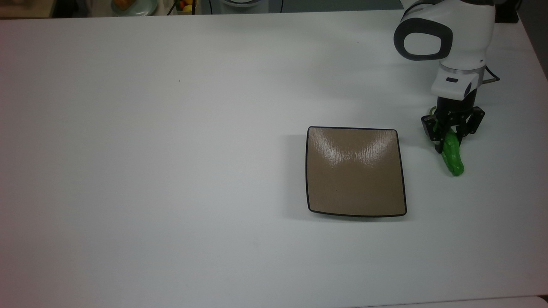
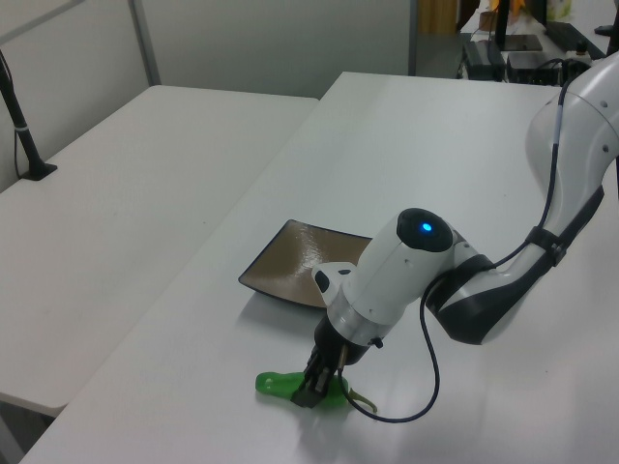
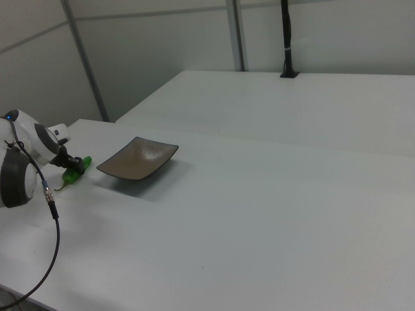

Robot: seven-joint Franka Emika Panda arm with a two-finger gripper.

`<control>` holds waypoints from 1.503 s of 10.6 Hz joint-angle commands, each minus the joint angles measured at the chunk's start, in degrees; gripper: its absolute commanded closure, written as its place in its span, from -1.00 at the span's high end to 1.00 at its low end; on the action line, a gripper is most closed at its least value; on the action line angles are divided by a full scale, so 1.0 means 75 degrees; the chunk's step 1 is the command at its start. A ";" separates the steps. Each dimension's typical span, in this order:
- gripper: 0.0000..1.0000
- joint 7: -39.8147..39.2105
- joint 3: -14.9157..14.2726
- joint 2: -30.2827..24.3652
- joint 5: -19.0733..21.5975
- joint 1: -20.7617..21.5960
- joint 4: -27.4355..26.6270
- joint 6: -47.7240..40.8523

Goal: Chili peppers are placed on a ceramic plate
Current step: 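Close the gripper around the middle of the green chili pepper, then lift the green chili pepper up off the table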

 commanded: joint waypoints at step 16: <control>-0.99 -0.1610 -0.0134 -0.2357 0.1999 -0.1491 -0.0696 -0.0623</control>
